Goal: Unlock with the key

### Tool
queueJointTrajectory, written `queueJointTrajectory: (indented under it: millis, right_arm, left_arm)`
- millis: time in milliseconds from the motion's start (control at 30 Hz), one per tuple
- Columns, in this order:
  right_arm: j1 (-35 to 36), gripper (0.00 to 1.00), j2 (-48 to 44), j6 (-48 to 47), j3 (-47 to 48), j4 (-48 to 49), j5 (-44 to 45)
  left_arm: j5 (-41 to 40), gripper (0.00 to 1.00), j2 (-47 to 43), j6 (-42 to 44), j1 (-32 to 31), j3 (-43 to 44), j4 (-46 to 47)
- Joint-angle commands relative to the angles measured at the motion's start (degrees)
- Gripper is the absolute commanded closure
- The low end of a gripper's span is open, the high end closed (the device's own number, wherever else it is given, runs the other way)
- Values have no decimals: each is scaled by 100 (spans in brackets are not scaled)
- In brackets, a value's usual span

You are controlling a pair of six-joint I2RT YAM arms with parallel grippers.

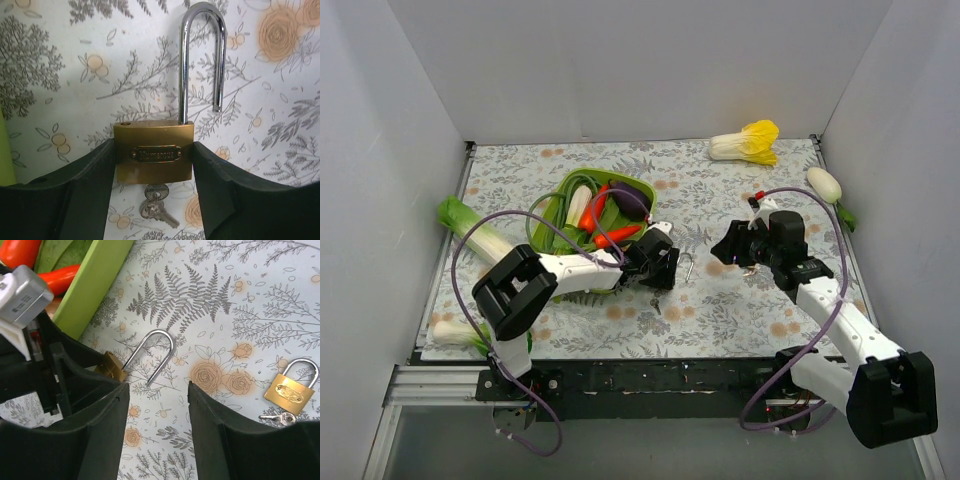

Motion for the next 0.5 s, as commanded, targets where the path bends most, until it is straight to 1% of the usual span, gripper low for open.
queueJointTrajectory:
  millis: [0, 233, 400, 467]
  right_arm:
    - [-28, 42, -491, -9, 28, -209, 374]
    - [-28, 40, -1203, -36, 46, -499, 611]
    - [-37, 39, -1485, -115, 134, -754, 875]
    - [-37, 39, -1608, -141, 134, -834, 954]
  left_arm:
    - [-542, 100, 215, -25, 37, 630, -106]
    - [-1052, 100, 944, 37, 37, 1474, -615]
    - [-1439, 100, 1418, 72, 37, 2063, -941]
    - [-1667, 100, 1700, 142, 37, 2467, -1161]
